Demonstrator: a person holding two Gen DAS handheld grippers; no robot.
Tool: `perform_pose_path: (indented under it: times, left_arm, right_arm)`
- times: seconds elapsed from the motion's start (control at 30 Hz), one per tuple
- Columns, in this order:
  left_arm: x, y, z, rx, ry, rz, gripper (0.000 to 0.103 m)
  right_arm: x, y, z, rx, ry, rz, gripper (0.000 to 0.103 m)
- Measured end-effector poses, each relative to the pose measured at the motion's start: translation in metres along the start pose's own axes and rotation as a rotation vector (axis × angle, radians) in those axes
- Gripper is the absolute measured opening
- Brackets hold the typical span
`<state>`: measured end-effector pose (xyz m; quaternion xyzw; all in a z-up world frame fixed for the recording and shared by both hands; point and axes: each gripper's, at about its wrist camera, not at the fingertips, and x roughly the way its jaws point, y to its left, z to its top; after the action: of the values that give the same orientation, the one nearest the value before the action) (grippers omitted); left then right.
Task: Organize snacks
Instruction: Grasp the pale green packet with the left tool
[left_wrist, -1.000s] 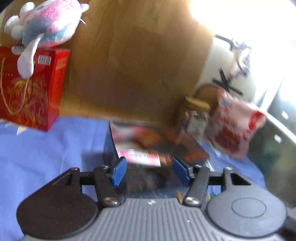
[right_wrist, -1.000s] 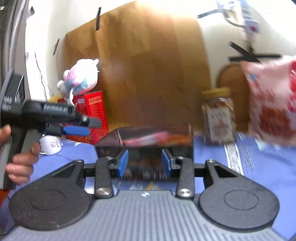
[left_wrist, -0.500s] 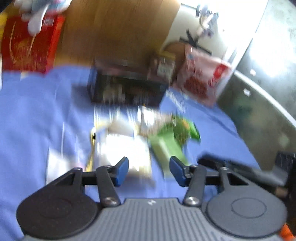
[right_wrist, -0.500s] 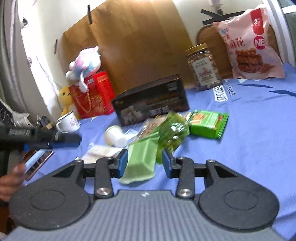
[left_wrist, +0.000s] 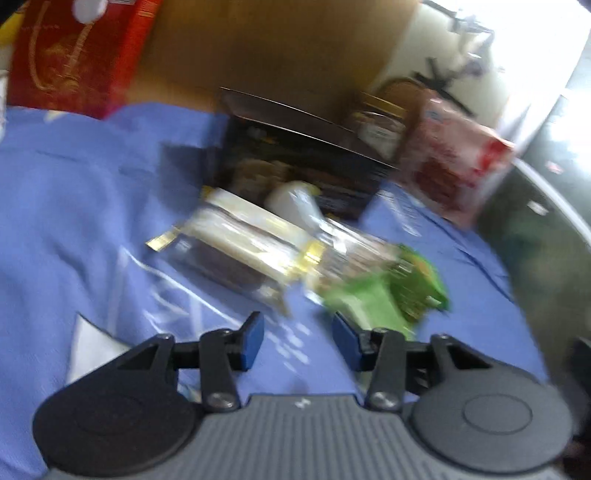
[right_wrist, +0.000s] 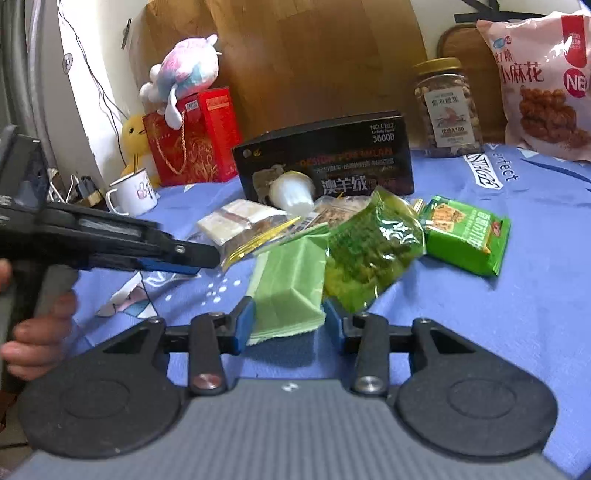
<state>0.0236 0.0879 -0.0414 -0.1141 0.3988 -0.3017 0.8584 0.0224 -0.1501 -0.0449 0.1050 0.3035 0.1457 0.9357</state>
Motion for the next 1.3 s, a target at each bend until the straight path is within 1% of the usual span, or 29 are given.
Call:
perform_pose_path:
  times: [0.03, 0.1, 0.2, 0.27, 0.3, 0.33, 0.37, 0.4, 0.43, 0.5, 0.57, 0.63, 0.67, 0.7, 0.73, 0.8, 0.83, 0.87, 0.9, 0.93, 1.0, 1.03, 1.13, 1.2, 1.27, 1.3]
  left_arm:
    - [-0.002, -0.004, -0.005, 0.012, 0.008, -0.025, 0.047]
    - [0.001, -0.012, -0.011, 0.019, 0.032, -0.073, 0.051]
    - [0.012, -0.02, -0.01, 0.001, 0.076, -0.13, 0.053]
    - [0.02, -0.024, -0.007, -0.016, 0.092, -0.148, 0.054]
    - [0.024, -0.025, -0.006, -0.023, 0.099, -0.154, 0.054]
    - [0.027, -0.026, -0.005, -0.028, 0.106, -0.161, 0.053]
    - [0.031, -0.027, -0.005, -0.033, 0.113, -0.168, 0.051]
    - [0.034, -0.028, -0.005, -0.042, 0.11, -0.179, 0.051]
    - [0.036, -0.029, -0.005, -0.051, 0.112, -0.198, 0.051]
    - [0.036, -0.031, -0.003, -0.06, 0.116, -0.234, 0.051]
    - [0.029, -0.032, -0.002, -0.05, 0.104, -0.221, 0.053]
    - [0.015, -0.029, -0.002, -0.041, 0.065, -0.199, 0.055]
    - [0.007, -0.024, -0.003, -0.041, 0.049, -0.187, 0.058]
    - [0.001, -0.019, -0.003, -0.047, 0.039, -0.171, 0.059]
    - [-0.004, -0.014, -0.003, -0.054, 0.034, -0.155, 0.059]
    - [-0.011, -0.001, -0.003, -0.084, 0.028, -0.137, 0.059]
    - [-0.012, 0.004, -0.002, -0.104, 0.029, -0.135, 0.059]
    - [-0.013, 0.009, -0.002, -0.123, 0.03, -0.14, 0.059]
    - [-0.014, 0.011, -0.001, -0.133, 0.029, -0.147, 0.059]
    - [-0.015, 0.012, 0.0, -0.134, 0.027, -0.15, 0.059]
    - [-0.015, 0.009, 0.003, -0.112, 0.02, -0.138, 0.06]
    - [-0.014, 0.007, 0.005, -0.098, 0.016, -0.128, 0.06]
    - [-0.011, 0.002, 0.007, -0.066, 0.013, -0.084, 0.061]
    - [-0.012, 0.004, 0.006, -0.057, 0.004, -0.057, 0.061]
    - [-0.014, 0.011, 0.006, -0.074, -0.005, -0.05, 0.061]
    - [-0.014, 0.015, 0.006, -0.084, -0.01, -0.051, 0.061]
  right_arm:
    - [-0.002, -0.001, -0.003, 0.007, 0.001, 0.004, 0.048]
    - [-0.007, -0.001, -0.006, 0.012, 0.007, 0.029, 0.051]
    - [-0.006, 0.003, -0.004, -0.022, 0.023, 0.022, 0.05]
    - [-0.004, 0.005, -0.002, -0.021, 0.03, 0.016, 0.049]
    - [-0.005, 0.004, -0.001, -0.016, 0.032, 0.012, 0.037]
    - [-0.004, 0.003, -0.001, -0.005, 0.034, 0.01, 0.034]
    - [-0.004, 0.001, 0.0, 0.014, 0.035, 0.015, 0.029]
    - [-0.005, 0.0, 0.001, 0.025, 0.032, 0.013, 0.014]
    - [-0.007, -0.001, 0.002, 0.03, 0.029, 0.014, 0.013]
    - [-0.016, 0.003, 0.004, -0.004, 0.01, -0.029, 0.012]
    - [-0.025, 0.011, 0.005, -0.071, -0.024, -0.082, 0.011]
    - [-0.031, 0.02, 0.006, -0.13, -0.059, -0.15, 0.01]
    - [-0.032, 0.026, 0.005, -0.172, -0.072, -0.188, 0.01]
    - [-0.032, 0.033, 0.003, -0.225, -0.084, -0.22, 0.01]
    - [-0.031, 0.037, 0.001, -0.255, -0.087, -0.23, 0.01]
    - [-0.021, 0.05, -0.005, -0.316, -0.084, -0.218, 0.011]
    - [-0.017, 0.056, -0.007, -0.349, -0.09, -0.213, 0.015]
    - [-0.012, 0.062, -0.009, -0.38, -0.094, -0.207, 0.017]
    - [-0.007, 0.066, -0.009, -0.391, -0.078, -0.175, 0.017]
    - [-0.004, 0.067, -0.008, -0.379, -0.054, -0.13, 0.017]
    - [-0.001, 0.062, -0.007, -0.319, -0.027, -0.032, 0.03]
    - [-0.002, 0.058, -0.007, -0.286, -0.024, -0.013, 0.031]
    - [-0.009, 0.045, -0.003, -0.193, -0.033, 0.013, 0.032]
    - [-0.011, 0.035, -0.002, -0.139, -0.031, 0.028, 0.035]
    - [-0.012, 0.029, -0.002, -0.105, -0.024, 0.043, 0.038]
    - [-0.011, 0.028, -0.002, -0.095, -0.014, 0.056, 0.042]
